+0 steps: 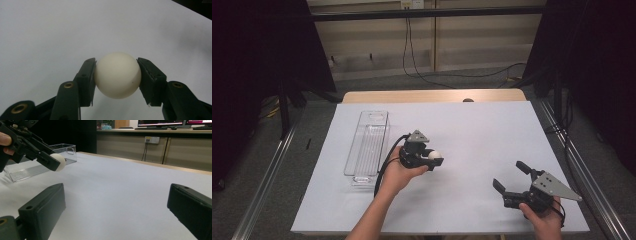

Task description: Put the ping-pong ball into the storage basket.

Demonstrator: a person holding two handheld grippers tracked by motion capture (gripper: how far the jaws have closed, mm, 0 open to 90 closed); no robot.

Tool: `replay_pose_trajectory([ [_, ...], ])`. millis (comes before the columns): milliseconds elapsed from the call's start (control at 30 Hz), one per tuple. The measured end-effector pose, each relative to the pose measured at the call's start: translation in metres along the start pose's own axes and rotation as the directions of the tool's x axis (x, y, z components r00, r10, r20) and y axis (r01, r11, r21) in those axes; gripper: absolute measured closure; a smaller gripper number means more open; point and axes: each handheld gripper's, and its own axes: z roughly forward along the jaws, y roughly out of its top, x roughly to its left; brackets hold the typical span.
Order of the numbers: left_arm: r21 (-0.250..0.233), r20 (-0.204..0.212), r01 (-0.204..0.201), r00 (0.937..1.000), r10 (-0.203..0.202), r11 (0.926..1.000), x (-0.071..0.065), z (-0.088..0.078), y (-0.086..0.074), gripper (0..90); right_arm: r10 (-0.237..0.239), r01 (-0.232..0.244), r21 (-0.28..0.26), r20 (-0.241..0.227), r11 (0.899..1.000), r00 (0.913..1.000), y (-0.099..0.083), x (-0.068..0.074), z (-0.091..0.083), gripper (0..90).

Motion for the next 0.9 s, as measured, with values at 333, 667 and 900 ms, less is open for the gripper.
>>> replay_pose_trajectory([
  [333, -0.010, -0.011, 0.007, 0.9999, -0.007, 0.9999, 0.0031, -0.0045, 0.0003, 51.1, 0.000, 0.000, 0.001, -0.001, 1.000, 1.0000, 0.0001, 0.0000, 0.0000, 1.3],
  [667, -0.010, -0.016, 0.015, 0.9998, -0.015, 0.9998, 0.0061, -0.0079, 0.0005, 51.1, -0.003, 0.003, 0.001, -0.003, 1.000, 1.0000, 0.0000, -0.0009, -0.0001, 1.4],
  [900, -0.002, -0.016, 0.021, 0.9997, -0.021, 0.9998, 0.0066, -0.0094, 0.0004, 51.2, 0.002, -0.002, 0.001, -0.003, 1.000, 1.0000, 0.0002, -0.0002, -0.0004, 1.4],
])
